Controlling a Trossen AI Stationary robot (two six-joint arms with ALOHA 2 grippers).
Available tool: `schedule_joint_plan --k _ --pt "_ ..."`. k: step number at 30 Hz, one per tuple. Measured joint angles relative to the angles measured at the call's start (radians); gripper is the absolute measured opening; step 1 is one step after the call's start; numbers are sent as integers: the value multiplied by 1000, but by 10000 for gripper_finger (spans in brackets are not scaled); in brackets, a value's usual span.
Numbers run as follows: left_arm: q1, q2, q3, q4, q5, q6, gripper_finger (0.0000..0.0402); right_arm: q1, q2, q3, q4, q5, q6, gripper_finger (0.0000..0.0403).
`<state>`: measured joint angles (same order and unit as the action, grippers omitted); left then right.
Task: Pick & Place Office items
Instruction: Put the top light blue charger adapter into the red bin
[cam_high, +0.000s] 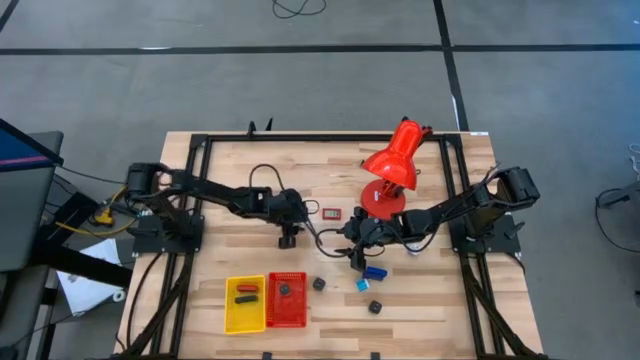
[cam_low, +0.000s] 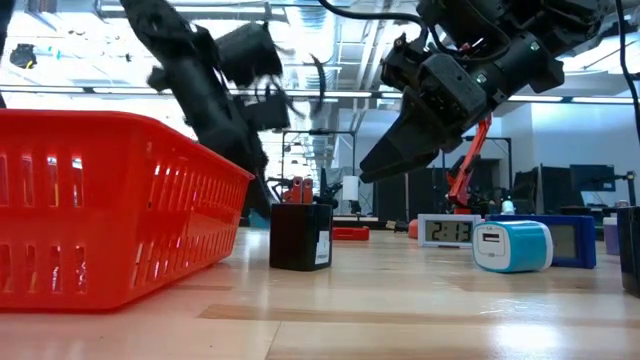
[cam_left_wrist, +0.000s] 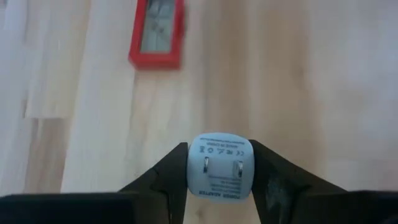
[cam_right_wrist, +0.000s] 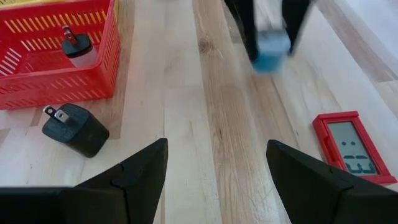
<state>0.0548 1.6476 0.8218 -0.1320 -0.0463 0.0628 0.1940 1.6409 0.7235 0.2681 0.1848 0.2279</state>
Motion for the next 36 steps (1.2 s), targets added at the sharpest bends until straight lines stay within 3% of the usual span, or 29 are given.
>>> schedule_joint_plan --k 4,10,21,36 --pt "-83 -148 0 -127 0 -63 138 -1 0 0 1 0 0 265" --pt "-289 -270 2 -111 2 -174 134 -22 0 0 12 0 0 265" --pt "-487 -129 0 60 -31 -285 139 -58 0 -1 16 0 43 265" --pt "-500 31 1 148 -76 -288 138 -16 0 -40 19 0 116 265"
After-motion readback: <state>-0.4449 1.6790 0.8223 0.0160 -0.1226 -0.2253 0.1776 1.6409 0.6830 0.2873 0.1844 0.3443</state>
